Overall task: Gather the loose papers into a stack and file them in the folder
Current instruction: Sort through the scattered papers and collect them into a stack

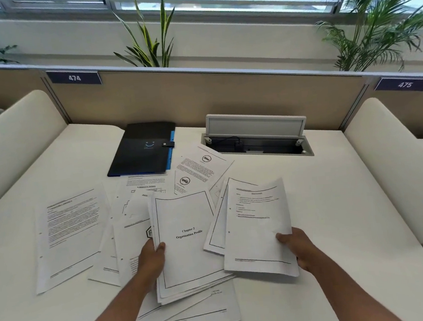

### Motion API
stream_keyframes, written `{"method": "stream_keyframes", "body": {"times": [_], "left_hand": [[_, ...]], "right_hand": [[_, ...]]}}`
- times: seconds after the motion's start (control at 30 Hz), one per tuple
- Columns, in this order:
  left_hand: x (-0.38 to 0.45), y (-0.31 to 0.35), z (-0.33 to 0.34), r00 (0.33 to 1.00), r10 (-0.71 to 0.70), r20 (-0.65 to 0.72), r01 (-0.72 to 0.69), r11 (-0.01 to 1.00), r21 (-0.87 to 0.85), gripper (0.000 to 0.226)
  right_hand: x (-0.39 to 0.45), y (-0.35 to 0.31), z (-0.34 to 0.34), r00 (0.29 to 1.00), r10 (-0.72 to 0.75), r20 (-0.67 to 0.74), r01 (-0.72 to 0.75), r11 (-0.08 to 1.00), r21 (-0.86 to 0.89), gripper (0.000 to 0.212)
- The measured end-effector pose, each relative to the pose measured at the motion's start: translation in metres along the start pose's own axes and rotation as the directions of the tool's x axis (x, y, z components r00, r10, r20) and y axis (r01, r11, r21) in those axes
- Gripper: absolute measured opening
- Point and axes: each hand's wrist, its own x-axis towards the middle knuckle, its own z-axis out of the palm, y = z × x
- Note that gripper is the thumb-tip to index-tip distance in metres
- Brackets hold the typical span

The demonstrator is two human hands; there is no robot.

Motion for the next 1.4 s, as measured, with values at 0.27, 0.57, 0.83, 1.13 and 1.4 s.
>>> {"method": "stream_keyframes", "body": {"times": [0.27,0.57,0.83,1.13,1.4], "left_hand": [[-0.002,0.004,0.005,0.998,-0.014,0.069,0.015,1.0,-0.011,0.036],[-0.011,0.015,0.014,0.98,0.02,0.198,-0.007,0.998,-0.064,0.055],[-0.005,0.011,0.011,0.995,0.064,0.075,-0.071,0.992,0.101,0.064],[-0.004,0.023,0.008,0.944,0.309,-0.116,-0.159,0.735,0.659,0.066],[-0.006,0.022,0.019,0.983,0.184,-0.02,-0.112,0.679,0.725,0.076]], "right_hand": [[-0.011,0.003,0.03,0.989,-0.063,0.134,0.076,0.992,-0.097,0.028],[-0.022,-0.007,0.066,0.958,-0.104,0.266,0.16,0.967,-0.198,0.009],[-0.007,0.005,0.045,0.989,-0.114,0.098,0.132,0.97,-0.203,0.008],[0.001,0.018,0.034,0.994,-0.098,0.045,0.103,0.989,-0.11,0.01],[0.003,0.021,0.036,0.996,-0.088,0.024,0.09,0.992,-0.09,0.01]]}}
